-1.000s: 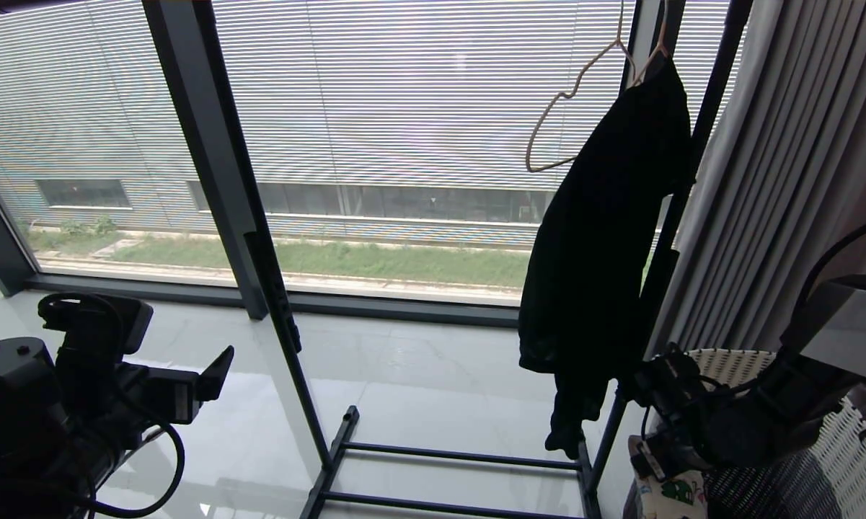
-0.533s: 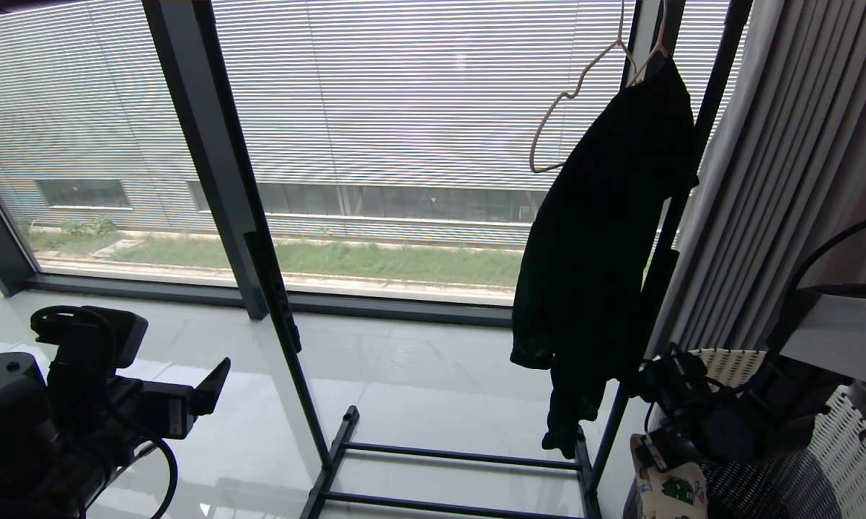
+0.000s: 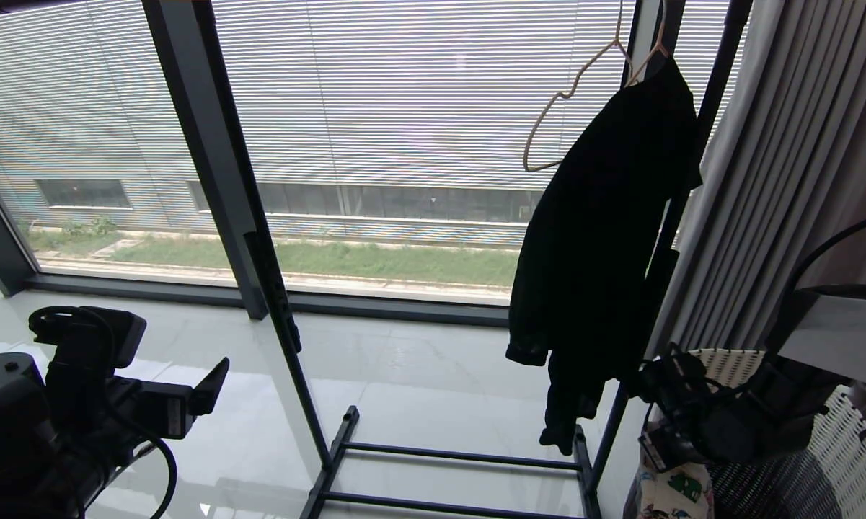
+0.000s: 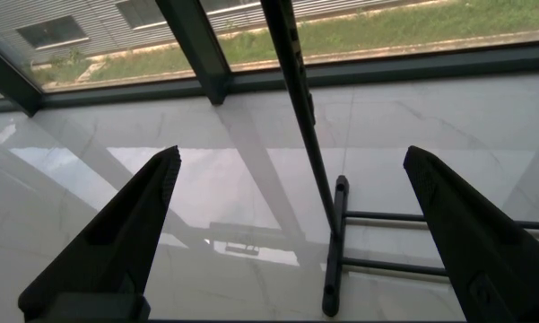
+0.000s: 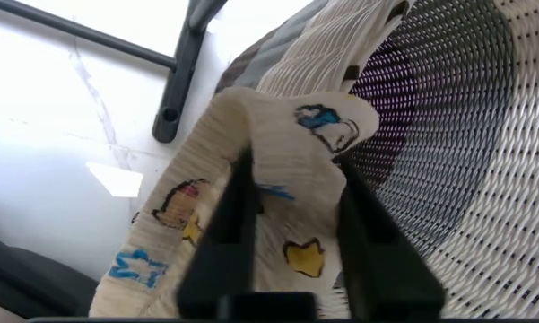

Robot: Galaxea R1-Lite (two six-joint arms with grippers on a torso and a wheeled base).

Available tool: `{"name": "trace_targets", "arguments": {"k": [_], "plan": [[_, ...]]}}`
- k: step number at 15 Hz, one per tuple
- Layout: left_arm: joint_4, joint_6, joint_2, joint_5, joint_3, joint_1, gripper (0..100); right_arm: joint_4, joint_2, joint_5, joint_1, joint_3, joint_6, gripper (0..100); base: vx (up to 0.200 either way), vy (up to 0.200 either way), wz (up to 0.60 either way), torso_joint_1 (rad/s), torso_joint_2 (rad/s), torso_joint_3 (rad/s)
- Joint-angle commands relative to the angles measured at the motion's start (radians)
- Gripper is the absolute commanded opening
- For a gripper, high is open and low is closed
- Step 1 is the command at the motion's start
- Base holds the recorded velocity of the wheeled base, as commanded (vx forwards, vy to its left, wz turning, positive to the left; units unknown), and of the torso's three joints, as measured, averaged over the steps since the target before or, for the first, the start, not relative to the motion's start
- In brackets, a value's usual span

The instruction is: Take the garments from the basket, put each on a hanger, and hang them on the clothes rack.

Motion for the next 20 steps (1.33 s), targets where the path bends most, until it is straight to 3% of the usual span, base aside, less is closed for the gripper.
{"name": "trace_targets", "arguments": {"k": [1,7,9,11,15,18,20], "plan": [[0.0,0.0,0.0,0.001,0.001,0.0,100,-0.001,-0.029,0.001,0.009,0.003,0.002,0,0.0,0.0,0.0,0.0,0.0,0.0],[0.0,0.001,0.0,0.004,0.018,0.0,100,-0.001,-0.166,0.001,0.052,0.005,0.079,0,0.0,0.0,0.0,0.0,0.0,0.0],[0.0,0.011,-0.008,0.005,0.019,0.0,100,-0.001,-0.304,-0.011,0.092,0.005,0.139,0,0.0,0.0,0.0,0.0,0.0,0.0],[0.0,0.04,-0.012,0.005,0.019,0.0,100,-0.001,-0.417,-0.042,0.107,0.0,0.142,0,0.0,0.0,0.0,0.0,0.0,0.0],[0.0,0.077,-0.041,0.005,0.037,0.0,100,0.007,-0.626,-0.077,0.113,0.006,0.085,0,0.0,0.0,0.0,0.0,0.0,0.0],[0.0,0.092,-0.052,0.005,0.062,0.0,100,0.007,-0.713,-0.075,0.113,0.003,-0.039,0,-0.2,0.0,0.0,0.002,0.0,0.002],[0.0,0.092,-0.066,0.005,0.064,0.0,100,0.007,-0.733,-0.074,0.125,0.003,-0.061,0,-0.2,0.0,0.0,0.002,0.0,0.002]]}}
